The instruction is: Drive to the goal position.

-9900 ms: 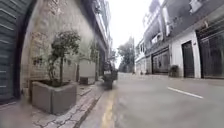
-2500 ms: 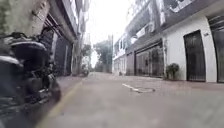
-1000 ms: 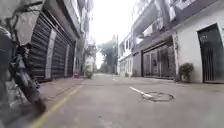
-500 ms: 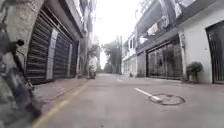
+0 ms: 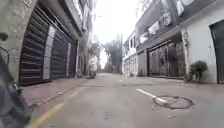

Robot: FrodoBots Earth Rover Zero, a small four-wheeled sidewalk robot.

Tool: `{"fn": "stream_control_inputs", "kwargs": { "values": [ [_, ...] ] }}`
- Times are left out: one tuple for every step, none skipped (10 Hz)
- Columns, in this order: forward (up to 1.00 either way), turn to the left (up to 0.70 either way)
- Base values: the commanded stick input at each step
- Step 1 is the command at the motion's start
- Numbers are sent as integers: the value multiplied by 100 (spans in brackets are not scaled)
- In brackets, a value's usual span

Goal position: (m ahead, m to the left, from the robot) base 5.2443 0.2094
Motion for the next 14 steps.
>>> {"fn": "stream_control_inputs", "kwargs": {
  "values": [
    [50,34],
    [50,50],
    [50,50],
    [50,41],
    [50,15],
    [50,0],
    [50,0],
    [50,0],
    [50,0],
    [50,0],
    [50,0],
    [50,0],
    [50,0],
    [50,0]
  ]
}}
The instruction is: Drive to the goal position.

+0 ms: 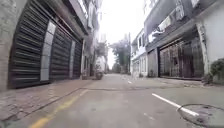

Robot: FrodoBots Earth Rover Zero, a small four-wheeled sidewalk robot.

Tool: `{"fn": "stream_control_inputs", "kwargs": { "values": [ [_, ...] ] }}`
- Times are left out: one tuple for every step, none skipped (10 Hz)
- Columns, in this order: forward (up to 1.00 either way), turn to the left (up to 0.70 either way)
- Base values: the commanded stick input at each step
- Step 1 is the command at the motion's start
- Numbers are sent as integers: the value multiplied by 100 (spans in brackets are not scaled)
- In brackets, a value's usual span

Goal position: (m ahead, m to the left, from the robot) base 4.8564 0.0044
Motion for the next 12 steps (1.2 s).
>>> {"fn": "stream_control_inputs", "kwargs": {
  "values": [
    [50,0],
    [50,0],
    [50,0],
    [50,0],
    [50,0],
    [50,0],
    [50,0],
    [50,0],
    [50,0],
    [50,7],
    [50,31],
    [50,50]
  ]
}}
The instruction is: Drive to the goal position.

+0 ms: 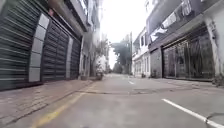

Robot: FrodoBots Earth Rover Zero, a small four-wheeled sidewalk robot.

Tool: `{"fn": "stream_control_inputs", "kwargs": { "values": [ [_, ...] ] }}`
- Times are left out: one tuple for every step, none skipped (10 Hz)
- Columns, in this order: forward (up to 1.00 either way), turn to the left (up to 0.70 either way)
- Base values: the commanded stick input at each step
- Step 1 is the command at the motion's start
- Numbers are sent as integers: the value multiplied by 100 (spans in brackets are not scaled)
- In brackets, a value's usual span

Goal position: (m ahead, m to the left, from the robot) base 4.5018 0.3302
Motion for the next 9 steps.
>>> {"fn": "stream_control_inputs", "kwargs": {
  "values": [
    [50,32],
    [50,0],
    [50,0],
    [50,0],
    [50,0],
    [50,0],
    [50,0],
    [50,0],
    [50,0]
  ]
}}
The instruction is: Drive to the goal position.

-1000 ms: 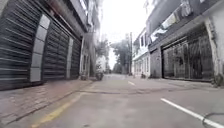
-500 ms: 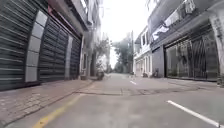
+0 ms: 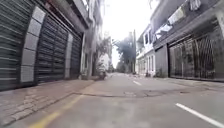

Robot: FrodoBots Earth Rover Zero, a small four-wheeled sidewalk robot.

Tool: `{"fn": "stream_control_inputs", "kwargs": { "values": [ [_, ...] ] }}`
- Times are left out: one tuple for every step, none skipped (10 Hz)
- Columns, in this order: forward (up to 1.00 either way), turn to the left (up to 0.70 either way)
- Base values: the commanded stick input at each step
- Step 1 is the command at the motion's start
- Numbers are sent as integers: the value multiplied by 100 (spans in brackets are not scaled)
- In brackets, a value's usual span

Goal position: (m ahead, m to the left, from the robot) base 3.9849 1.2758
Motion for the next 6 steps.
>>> {"fn": "stream_control_inputs", "kwargs": {
  "values": [
    [50,0],
    [50,0],
    [50,0],
    [50,0],
    [50,0],
    [50,0]
  ]
}}
